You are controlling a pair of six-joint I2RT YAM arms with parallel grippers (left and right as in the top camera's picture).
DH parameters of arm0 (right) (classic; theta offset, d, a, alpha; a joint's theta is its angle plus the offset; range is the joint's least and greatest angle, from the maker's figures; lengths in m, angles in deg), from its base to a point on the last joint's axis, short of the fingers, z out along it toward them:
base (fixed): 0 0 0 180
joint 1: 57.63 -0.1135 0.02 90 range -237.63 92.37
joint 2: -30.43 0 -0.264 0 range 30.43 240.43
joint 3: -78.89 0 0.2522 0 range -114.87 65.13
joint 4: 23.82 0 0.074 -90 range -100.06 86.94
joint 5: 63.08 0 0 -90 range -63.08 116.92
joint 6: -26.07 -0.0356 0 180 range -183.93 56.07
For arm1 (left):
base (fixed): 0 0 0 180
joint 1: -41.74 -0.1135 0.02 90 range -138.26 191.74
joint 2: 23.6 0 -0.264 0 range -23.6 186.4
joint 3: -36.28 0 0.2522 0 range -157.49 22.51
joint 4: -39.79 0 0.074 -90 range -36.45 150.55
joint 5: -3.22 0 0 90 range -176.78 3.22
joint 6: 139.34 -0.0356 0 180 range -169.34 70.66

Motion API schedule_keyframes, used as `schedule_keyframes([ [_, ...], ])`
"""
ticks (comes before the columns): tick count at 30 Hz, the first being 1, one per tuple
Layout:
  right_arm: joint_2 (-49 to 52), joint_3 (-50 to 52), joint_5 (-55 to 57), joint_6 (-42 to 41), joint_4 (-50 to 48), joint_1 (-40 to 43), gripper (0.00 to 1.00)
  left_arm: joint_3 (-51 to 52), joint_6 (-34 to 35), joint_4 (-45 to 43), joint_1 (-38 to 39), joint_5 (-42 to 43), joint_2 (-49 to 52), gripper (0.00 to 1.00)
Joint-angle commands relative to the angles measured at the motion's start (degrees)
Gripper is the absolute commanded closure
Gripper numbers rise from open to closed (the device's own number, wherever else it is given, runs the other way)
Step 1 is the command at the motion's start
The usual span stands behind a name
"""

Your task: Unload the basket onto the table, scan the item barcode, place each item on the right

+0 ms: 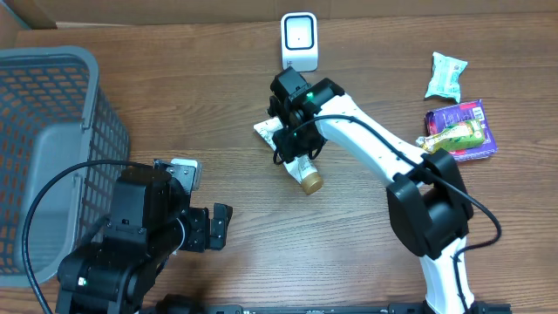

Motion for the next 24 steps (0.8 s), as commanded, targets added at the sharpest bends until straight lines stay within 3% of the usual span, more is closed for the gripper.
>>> schedule_keyframes([
  [1,-2.62,-0.42,-7.56,-2.25,0.46,-0.87,0.52,-0.09,0.55,-0.15,-0.26,-0.61,-0.07,0.00],
  [5,-2.62,3.74,-10.38,-6.95,0.26,-0.96,0.75,-0.09,0.55,-0.15,-0.26,-0.61,-0.07,0.01],
  [7,-2.62,7.85,-10.69,-8.92,-1.09,-1.05,0.81,-0.09,0.55,-0.15,-0.26,-0.61,-0.07,0.00],
  [16,-2.64,12.66,-4.39,-8.87,-0.28,0.02,0.91,-0.09,0.55,-0.15,-0.26,-0.61,-0.07,0.00],
  [24,-2.64,12.68,26.14,-16.94,-1.03,5.60,0.91,-0.09,0.55,-0.15,-0.26,-0.61,-0.07,0.00],
])
